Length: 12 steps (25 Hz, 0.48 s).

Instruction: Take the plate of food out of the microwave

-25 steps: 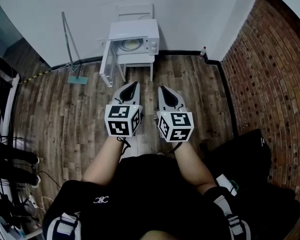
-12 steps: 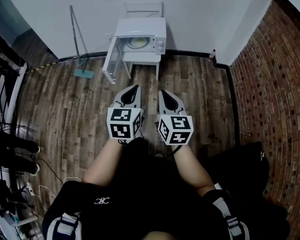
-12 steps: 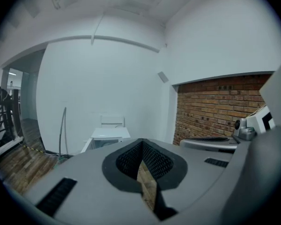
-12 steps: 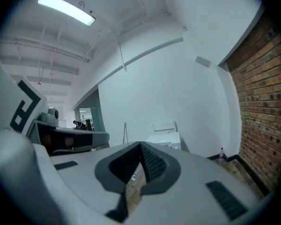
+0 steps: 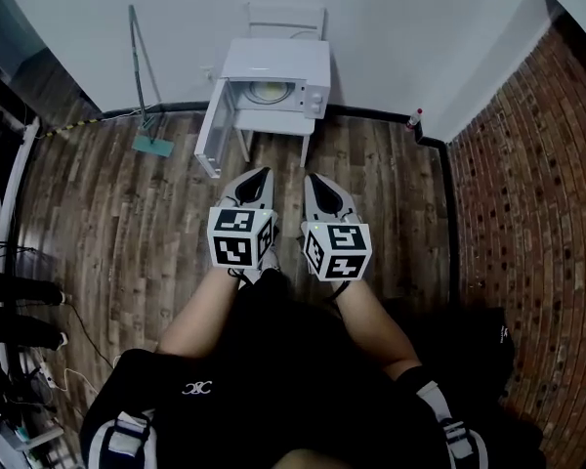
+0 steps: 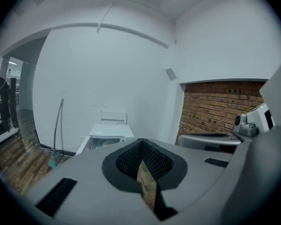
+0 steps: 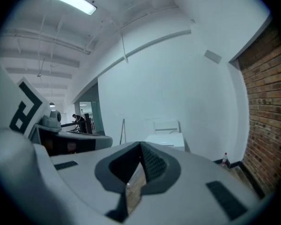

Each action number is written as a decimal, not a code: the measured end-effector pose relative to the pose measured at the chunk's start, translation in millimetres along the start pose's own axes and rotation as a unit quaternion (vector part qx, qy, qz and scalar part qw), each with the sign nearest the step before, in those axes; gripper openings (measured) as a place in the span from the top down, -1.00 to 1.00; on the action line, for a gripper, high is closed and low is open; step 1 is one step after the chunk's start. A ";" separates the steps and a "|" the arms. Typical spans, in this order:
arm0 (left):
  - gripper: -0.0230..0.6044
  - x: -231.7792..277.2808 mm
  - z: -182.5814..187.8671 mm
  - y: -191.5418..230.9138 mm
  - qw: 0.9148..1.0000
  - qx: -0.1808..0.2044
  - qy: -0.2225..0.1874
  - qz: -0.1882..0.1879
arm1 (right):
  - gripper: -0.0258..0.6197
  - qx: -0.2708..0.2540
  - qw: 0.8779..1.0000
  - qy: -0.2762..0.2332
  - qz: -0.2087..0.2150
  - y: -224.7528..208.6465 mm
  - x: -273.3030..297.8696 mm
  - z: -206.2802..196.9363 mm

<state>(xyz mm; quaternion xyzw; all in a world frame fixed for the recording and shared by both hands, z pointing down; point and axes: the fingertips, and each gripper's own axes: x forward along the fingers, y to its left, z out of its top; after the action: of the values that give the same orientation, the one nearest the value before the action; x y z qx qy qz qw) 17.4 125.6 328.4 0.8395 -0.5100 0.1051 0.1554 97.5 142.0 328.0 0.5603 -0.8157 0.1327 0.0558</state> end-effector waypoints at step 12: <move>0.93 90.3 37.7 100.6 0.997 -0.074 0.000 -0.014 | 0.88 -0.033 0.999 0.023 0.008 6.5 133.1 35.8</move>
<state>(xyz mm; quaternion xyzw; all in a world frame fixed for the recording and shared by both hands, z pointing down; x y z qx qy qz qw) -30.0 -6.1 339.1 0.8330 -0.5043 0.0649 0.2181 44.8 14.5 324.6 0.5481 -0.8228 0.1189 0.0922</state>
